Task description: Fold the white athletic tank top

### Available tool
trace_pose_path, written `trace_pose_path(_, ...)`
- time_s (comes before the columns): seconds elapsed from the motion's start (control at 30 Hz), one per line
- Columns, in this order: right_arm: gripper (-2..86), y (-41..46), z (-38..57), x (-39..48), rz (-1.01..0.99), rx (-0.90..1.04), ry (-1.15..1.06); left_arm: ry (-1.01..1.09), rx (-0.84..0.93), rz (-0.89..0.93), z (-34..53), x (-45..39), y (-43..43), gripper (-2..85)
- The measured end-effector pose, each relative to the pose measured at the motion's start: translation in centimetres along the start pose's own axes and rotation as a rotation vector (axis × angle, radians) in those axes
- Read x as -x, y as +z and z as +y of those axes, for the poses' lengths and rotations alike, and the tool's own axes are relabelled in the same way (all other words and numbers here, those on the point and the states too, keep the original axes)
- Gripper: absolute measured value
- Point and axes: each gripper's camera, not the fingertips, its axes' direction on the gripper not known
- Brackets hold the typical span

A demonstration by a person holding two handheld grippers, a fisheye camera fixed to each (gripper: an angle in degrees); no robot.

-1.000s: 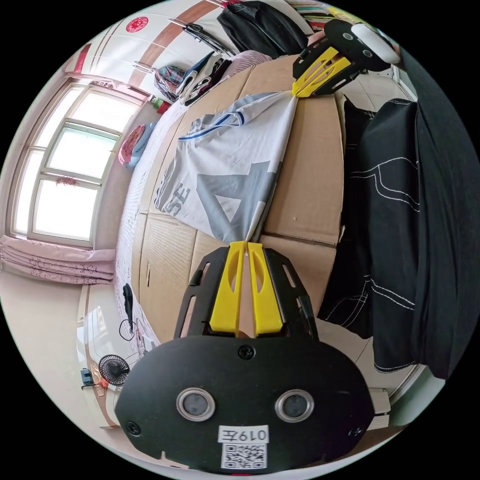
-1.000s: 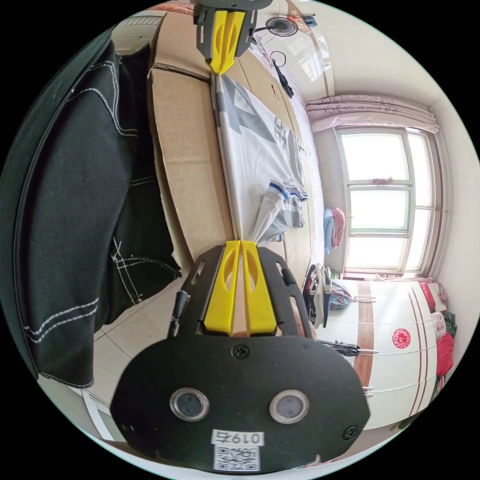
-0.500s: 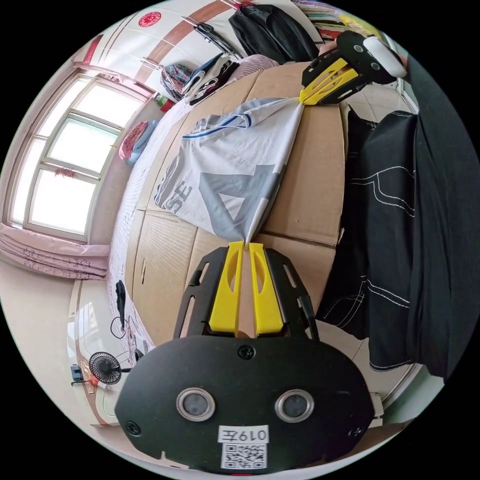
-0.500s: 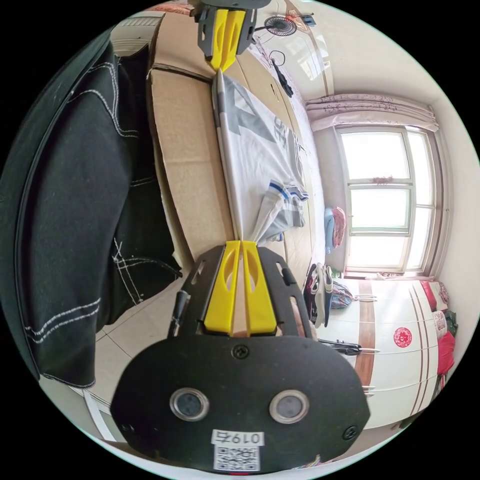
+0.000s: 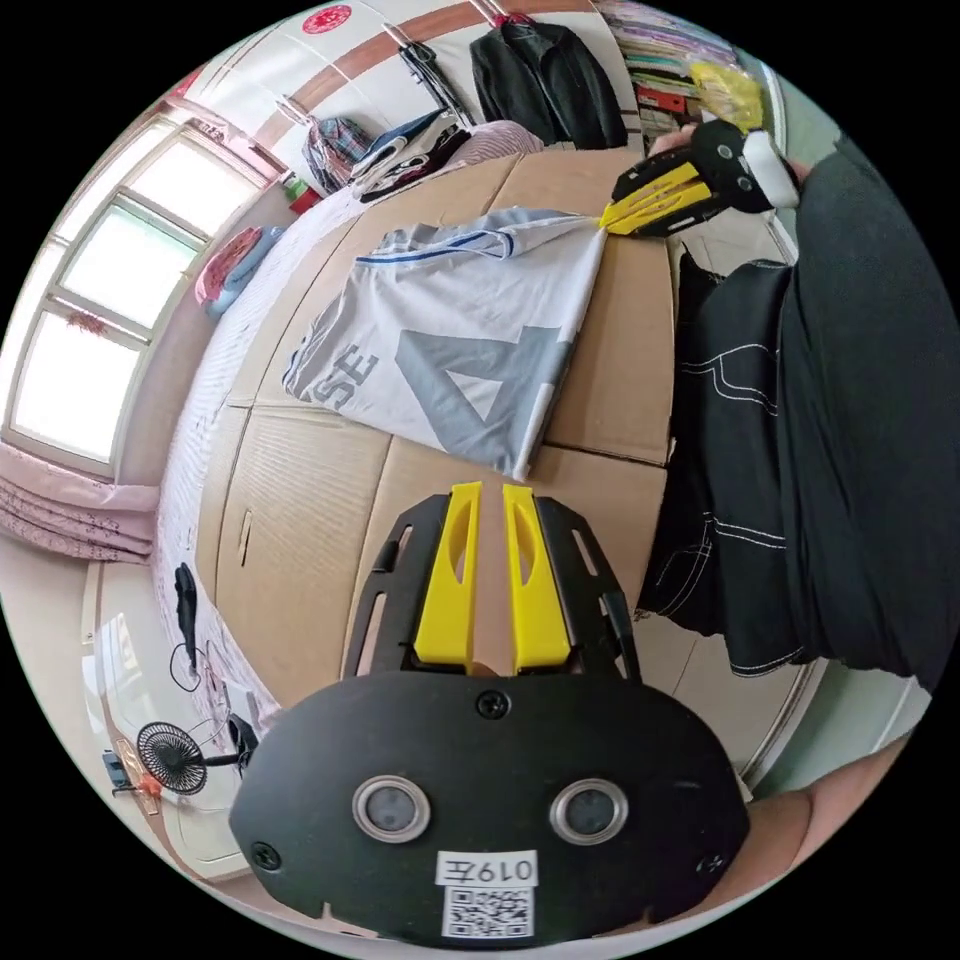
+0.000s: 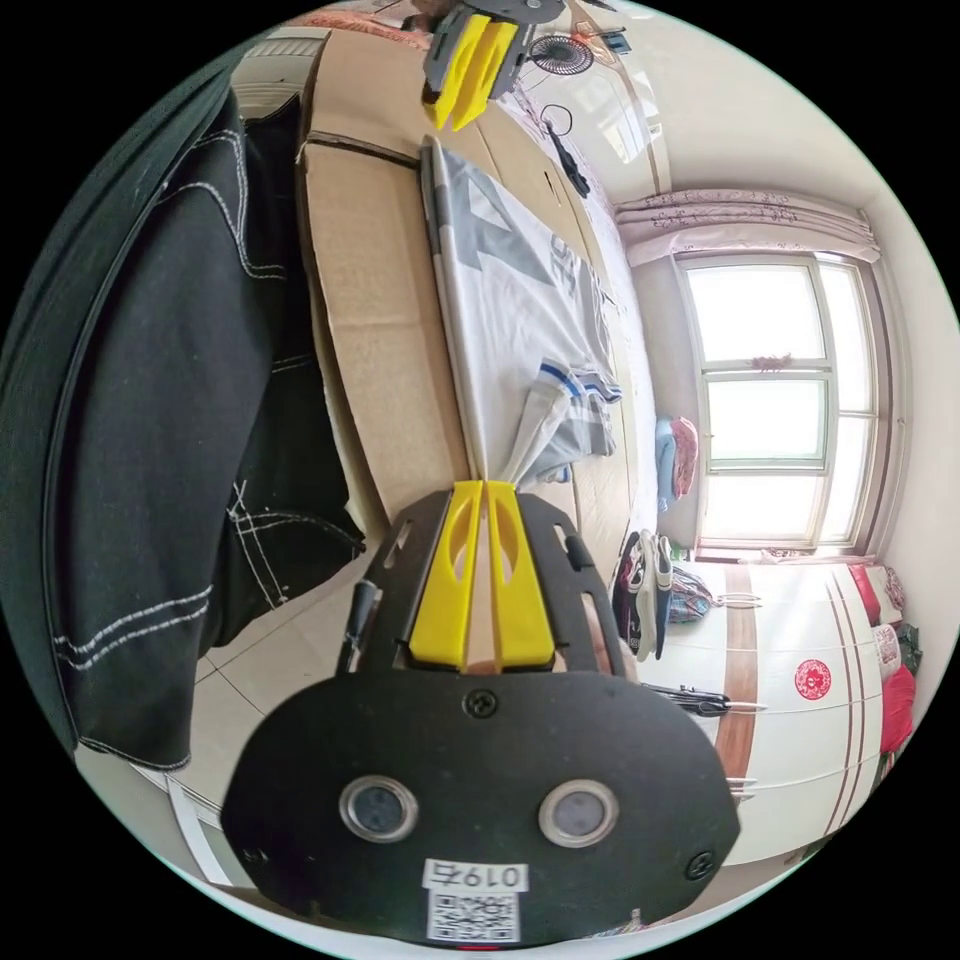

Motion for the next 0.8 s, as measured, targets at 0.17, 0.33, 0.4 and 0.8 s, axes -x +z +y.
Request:
trace_pose_path(0.17, -0.2, 4.9, 2.3, 0.3, -0.075, -0.043, 0.053, -0.274, -0.265, -0.047, 2.4, 13.1, 2.0, 4.7)
trace_pose_path(0.33, 1.4, 9.9, 4.7, 1.3, -0.099, -0.062, 0.079, -0.503, -0.346, 0.172, 1.0, 24.5, 10.7, 8.0)
trace_pose_path(0.4, 3.0, 11.6, 5.7, 1.8, -0.103, -0.068, 0.09, -0.524, -0.318, 0.149, 0.0, 26.5, 14.2, 7.8)
trace_pose_path(0.8, 1.2, 27.3, 19.0, -6.7, -0.297, -0.249, 0.764, -0.566, -0.341, 0.023, -1.6, 31.6, 25.4, 8.1)
